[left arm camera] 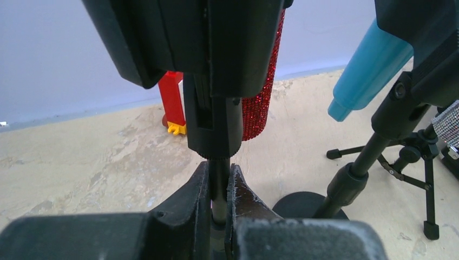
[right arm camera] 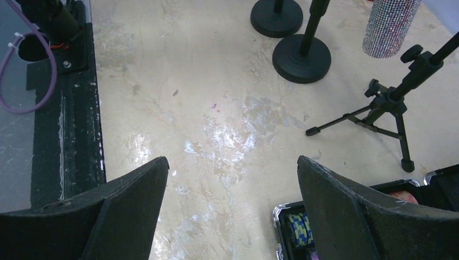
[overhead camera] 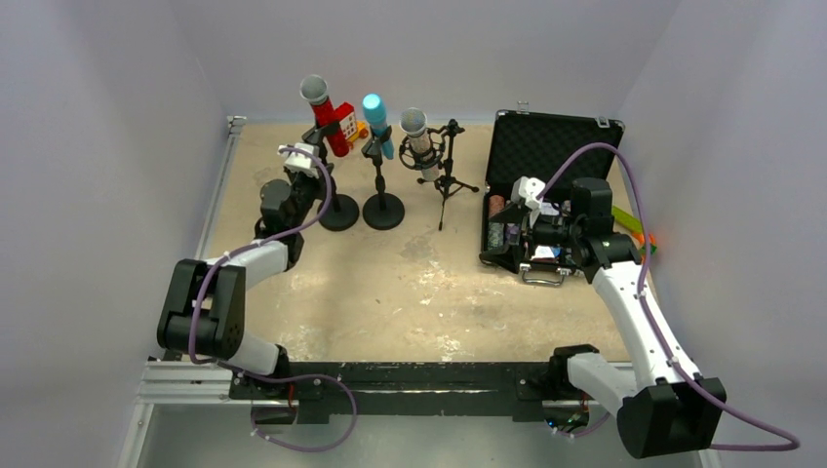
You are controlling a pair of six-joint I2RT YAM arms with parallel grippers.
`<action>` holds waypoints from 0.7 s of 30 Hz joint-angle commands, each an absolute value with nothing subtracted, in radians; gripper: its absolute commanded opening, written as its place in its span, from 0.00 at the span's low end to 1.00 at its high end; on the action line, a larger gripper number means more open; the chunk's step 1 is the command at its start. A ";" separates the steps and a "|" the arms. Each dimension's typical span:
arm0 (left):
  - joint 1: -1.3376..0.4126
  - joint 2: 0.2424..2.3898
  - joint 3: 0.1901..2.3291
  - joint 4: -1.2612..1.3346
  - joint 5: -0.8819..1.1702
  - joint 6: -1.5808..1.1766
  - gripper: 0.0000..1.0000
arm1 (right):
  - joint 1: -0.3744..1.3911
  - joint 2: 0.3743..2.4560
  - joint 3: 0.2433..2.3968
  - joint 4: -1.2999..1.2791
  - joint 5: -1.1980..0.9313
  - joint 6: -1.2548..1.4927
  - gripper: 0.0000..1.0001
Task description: Attach the microphones to the stand
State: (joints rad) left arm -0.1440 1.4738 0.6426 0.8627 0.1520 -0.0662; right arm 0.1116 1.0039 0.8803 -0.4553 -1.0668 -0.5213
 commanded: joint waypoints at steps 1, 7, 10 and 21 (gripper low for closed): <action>-0.130 1.502 0.691 1.035 0.160 -0.078 0.00 | 0.103 1.013 0.885 -0.451 -1.092 -0.537 0.92; -0.126 1.506 0.651 1.039 0.131 -0.095 0.19 | 0.098 1.022 0.887 -0.453 -1.093 -0.537 0.92; -0.126 1.473 0.624 1.032 0.105 -0.102 0.37 | 0.093 1.019 0.888 -0.454 -1.095 -0.537 0.92; -0.126 1.146 0.499 0.799 0.040 -0.242 0.75 | 0.053 0.986 0.895 -0.463 -1.101 -0.538 0.92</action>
